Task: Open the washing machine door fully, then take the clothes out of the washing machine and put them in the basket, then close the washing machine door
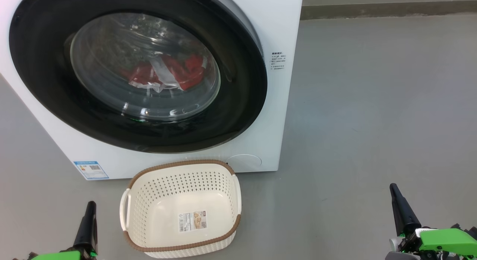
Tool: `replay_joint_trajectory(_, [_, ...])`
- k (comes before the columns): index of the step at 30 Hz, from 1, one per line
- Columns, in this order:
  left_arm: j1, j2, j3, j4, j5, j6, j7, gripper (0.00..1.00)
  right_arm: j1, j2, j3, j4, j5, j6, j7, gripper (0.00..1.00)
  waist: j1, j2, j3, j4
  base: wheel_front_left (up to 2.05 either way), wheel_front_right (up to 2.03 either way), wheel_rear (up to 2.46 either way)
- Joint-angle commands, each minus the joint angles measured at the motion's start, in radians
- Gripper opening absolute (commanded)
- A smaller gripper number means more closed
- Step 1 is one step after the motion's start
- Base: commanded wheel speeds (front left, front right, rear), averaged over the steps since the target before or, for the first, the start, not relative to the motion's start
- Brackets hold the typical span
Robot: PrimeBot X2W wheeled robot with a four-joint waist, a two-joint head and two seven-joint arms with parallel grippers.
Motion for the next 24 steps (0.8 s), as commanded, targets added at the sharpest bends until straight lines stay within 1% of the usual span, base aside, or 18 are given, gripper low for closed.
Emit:
replay_joint_trajectory(1, [-0.038,0.019,0.033,-0.025,0.009,-0.004,0.008,0.0,-0.04,-0.001,0.021,-0.026,-0.006,0.002,0.004,0.0,0.0,-0.0001,0.0,0.0,0.0,0.0,0.0])
replay_joint_trajectory(24, [-0.038,0.019,0.033,-0.025,0.009,-0.004,0.008,0.0,-0.04,0.0,0.018,-0.026,-0.008,0.002,0.006,0.0,0.0,-0.0001,0.0,0.0,0.0,0.0,0.0])
